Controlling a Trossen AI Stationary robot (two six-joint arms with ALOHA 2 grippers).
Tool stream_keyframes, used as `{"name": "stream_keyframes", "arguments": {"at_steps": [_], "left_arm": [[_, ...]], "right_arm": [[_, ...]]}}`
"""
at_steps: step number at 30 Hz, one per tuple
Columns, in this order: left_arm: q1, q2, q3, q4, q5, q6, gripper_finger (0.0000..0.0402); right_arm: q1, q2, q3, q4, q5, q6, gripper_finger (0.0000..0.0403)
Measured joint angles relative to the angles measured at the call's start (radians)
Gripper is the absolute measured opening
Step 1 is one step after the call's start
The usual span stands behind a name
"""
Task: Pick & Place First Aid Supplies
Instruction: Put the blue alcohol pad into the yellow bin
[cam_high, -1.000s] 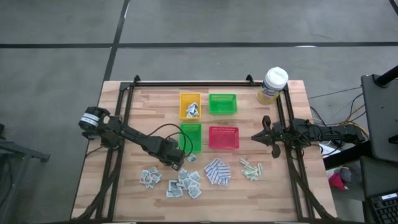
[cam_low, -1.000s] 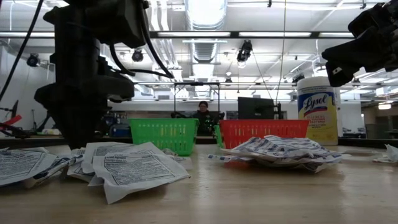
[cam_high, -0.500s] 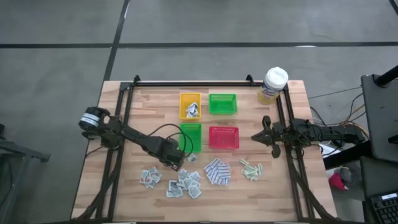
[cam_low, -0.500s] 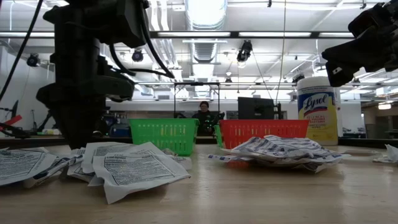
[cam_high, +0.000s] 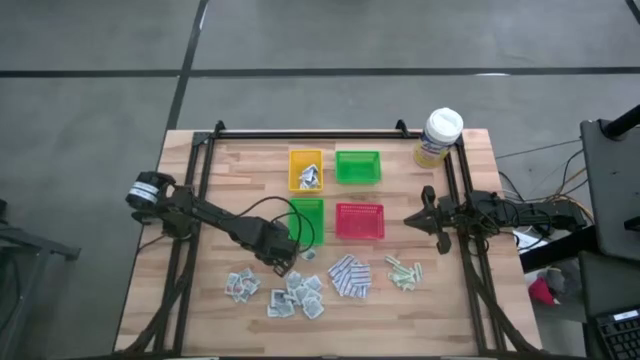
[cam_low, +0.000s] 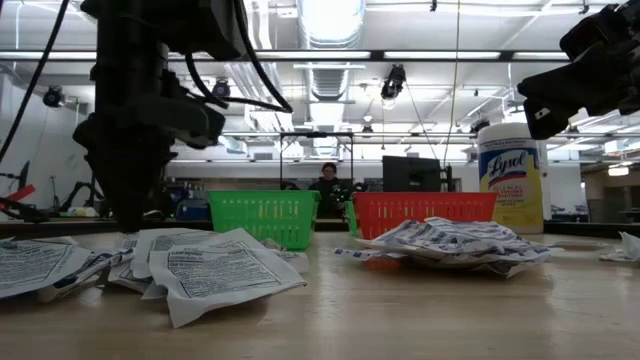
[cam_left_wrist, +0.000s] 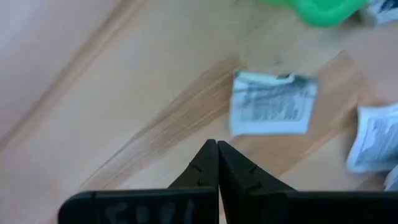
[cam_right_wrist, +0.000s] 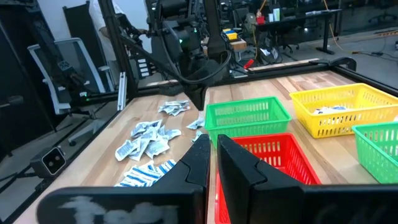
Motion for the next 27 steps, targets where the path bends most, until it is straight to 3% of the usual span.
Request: {"name": "stream_keyframes", "arguments": {"at_steps": [6, 15, 27], "left_arm": [[-0.001, -0.051, 0.059, -0.17, -0.004, 0.031, 0.0], [-0.002, -0.118, 0.127, -0.272, -0.019, 0.042, 0.0], [-0.004, -0.13, 0.249, -0.268, -0.019, 0.354, 0.0]], "right_arm": [[0.0, 0.0, 0.0, 0.0, 0.0, 0.0, 0.0028], [0.0, 0.0, 0.0, 0.0, 0.0, 0.0, 0.0028], [0.0, 0.0, 0.0, 0.0, 0.0, 0.0, 0.0028]]}}
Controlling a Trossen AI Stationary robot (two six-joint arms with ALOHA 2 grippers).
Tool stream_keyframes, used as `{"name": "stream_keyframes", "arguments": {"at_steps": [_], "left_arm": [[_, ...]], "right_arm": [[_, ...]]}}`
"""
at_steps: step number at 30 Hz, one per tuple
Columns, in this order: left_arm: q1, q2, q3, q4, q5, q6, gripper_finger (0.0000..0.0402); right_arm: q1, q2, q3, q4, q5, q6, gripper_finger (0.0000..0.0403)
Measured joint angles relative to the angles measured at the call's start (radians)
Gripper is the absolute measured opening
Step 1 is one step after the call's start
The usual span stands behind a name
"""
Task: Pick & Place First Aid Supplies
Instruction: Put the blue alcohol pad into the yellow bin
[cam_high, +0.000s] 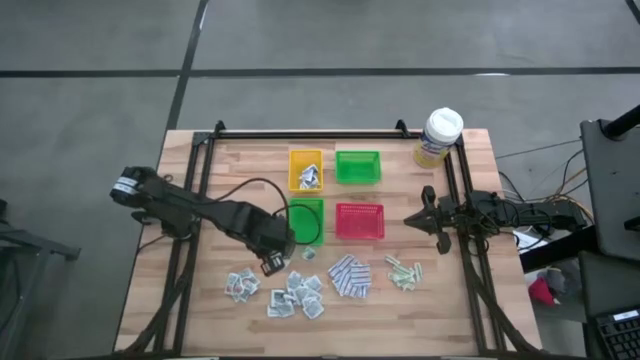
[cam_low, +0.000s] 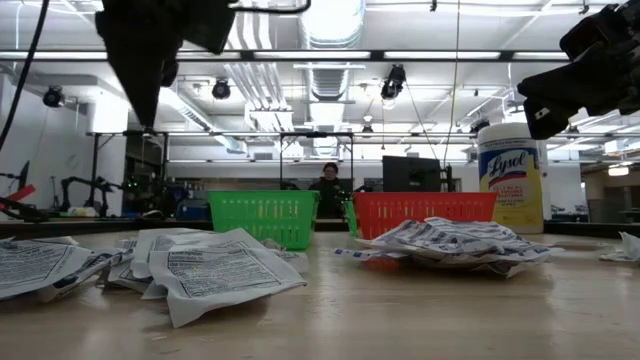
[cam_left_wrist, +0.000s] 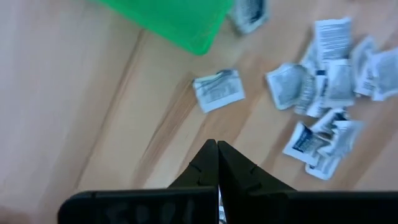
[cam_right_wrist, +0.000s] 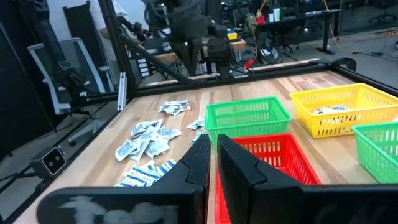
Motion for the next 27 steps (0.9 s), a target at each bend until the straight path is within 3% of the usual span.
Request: {"name": "stream_keyframes", "arguments": {"at_steps": [14, 27], "left_arm": [[0.017, 0.001, 0.049, 0.193, -0.013, 0.04, 0.0], [0.118, 0.001, 0.104, 0.232, -0.147, 0.127, 0.0]], "right_arm": [[0.0, 0.0, 0.0, 0.0, 0.0, 0.0, 0.0028], [0.0, 0.0, 0.0, 0.0, 0.0, 0.0, 0.0028]]}}
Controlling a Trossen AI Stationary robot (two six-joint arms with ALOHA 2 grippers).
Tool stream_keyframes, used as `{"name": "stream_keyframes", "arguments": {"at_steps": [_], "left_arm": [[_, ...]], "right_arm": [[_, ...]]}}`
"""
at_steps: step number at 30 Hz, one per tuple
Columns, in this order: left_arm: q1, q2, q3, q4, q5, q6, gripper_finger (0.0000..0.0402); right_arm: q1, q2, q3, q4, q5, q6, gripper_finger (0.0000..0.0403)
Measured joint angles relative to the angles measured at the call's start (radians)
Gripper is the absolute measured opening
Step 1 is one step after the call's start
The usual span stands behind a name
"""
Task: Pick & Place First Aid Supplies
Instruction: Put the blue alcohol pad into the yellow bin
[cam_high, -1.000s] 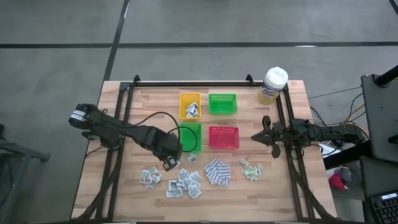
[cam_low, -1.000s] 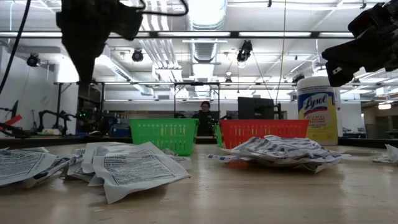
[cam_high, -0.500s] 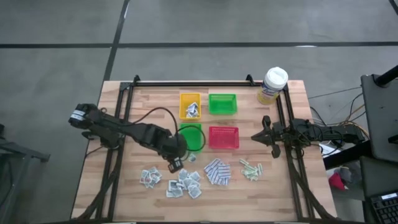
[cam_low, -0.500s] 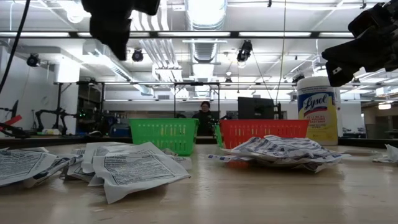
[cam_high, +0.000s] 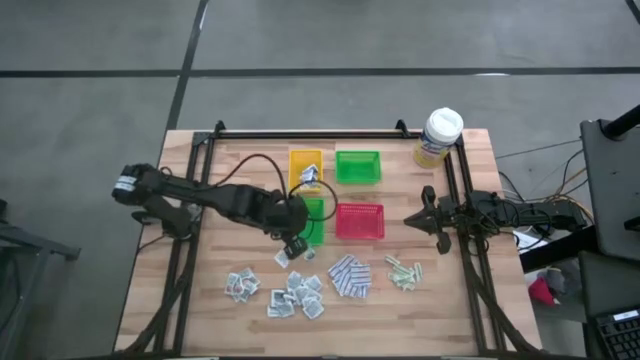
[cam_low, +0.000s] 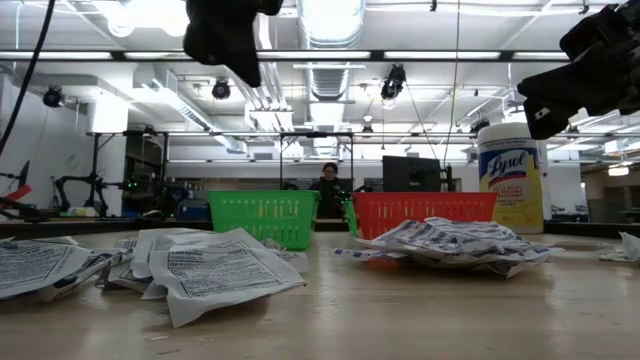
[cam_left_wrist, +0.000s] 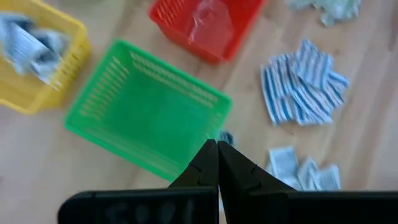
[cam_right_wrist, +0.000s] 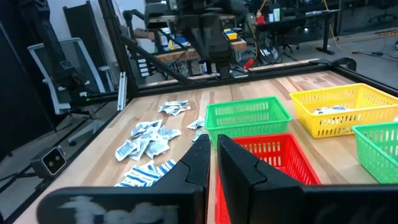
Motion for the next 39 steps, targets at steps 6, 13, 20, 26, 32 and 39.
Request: {"name": "stream_keyframes", "arguments": {"at_steps": [6, 13, 20, 26, 32, 39], "left_arm": [[0.042, 0.001, 0.0, 0.011, -0.008, 0.017, 0.0], [0.012, 0.033, -0.002, -0.065, 0.076, -0.06, 0.0], [-0.049, 0.064, -0.017, -0.111, 0.153, -0.21, 0.0], [-0.076, 0.069, -0.099, -0.102, 0.201, -0.36, 0.0], [-0.089, 0.069, -0.203, -0.034, 0.214, -0.427, 0.0], [-0.088, 0.069, -0.343, 0.13, 0.217, -0.447, 0.0001]], "right_arm": [[0.0, 0.0, 0.0, 0.0, 0.0, 0.0, 0.0028], [0.0, 0.0, 0.0, 0.0, 0.0, 0.0, 0.0028], [0.0, 0.0, 0.0, 0.0, 0.0, 0.0, 0.0028], [0.0, 0.0, 0.0, 0.0, 0.0, 0.0, 0.0028], [0.0, 0.0, 0.0, 0.0, 0.0, 0.0, 0.0028], [0.0, 0.0, 0.0, 0.0, 0.0, 0.0, 0.0028]]}}
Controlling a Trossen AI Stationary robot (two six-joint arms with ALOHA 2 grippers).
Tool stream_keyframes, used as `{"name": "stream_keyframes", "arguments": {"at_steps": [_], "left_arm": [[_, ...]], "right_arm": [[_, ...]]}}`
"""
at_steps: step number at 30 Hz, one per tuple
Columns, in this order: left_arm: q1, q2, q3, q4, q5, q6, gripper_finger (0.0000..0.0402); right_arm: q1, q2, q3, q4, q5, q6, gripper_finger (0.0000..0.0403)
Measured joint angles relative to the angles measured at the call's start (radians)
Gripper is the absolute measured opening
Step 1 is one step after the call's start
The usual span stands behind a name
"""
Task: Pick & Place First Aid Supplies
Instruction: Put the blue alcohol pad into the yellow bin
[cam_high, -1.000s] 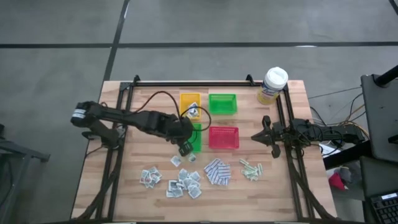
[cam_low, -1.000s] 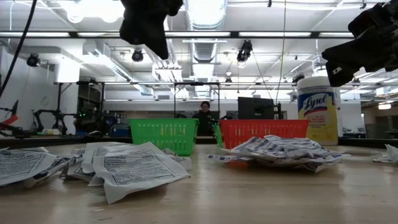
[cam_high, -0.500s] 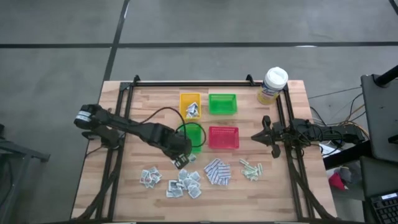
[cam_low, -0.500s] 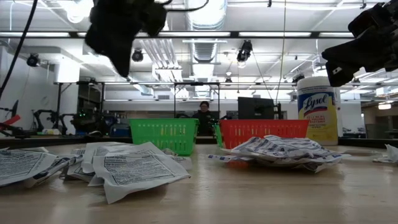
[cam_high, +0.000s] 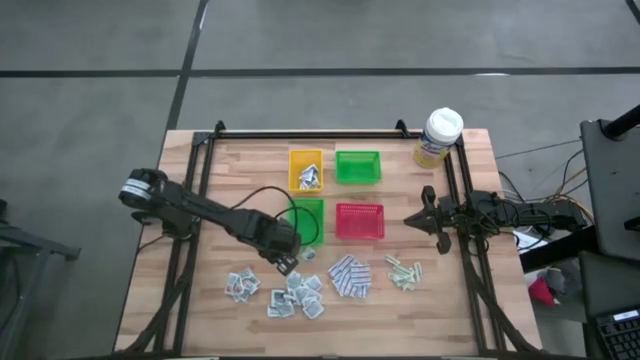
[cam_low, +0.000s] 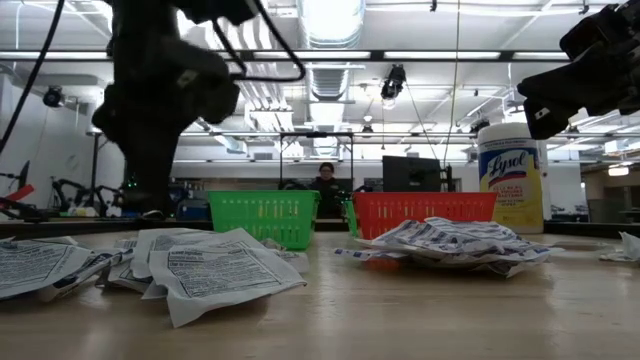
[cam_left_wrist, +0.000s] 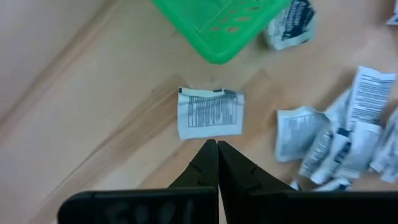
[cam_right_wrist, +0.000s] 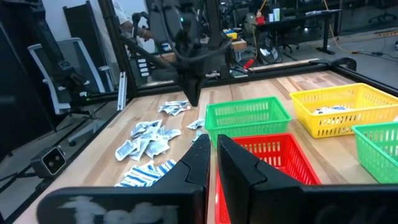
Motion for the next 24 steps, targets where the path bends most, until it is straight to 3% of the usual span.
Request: {"name": "stream_keyframes", "arguments": {"at_steps": [4, 14, 24], "left_arm": [[0.0, 0.0, -0.067, 0.066, 0.001, -0.01, 0.0022], [0.0, 0.0, -0.112, 0.12, -0.021, -0.049, 0.013], [0.001, 0.049, -0.119, 0.148, -0.058, -0.034, 0.0142]], "right_arm": [[0.0, 0.0, 0.0, 0.0, 0.0, 0.0, 0.0028], [0.0, 0.0, 0.0, 0.0, 0.0, 0.0, 0.0028], [0.0, 0.0, 0.0, 0.0, 0.0, 0.0, 0.0028]]}}
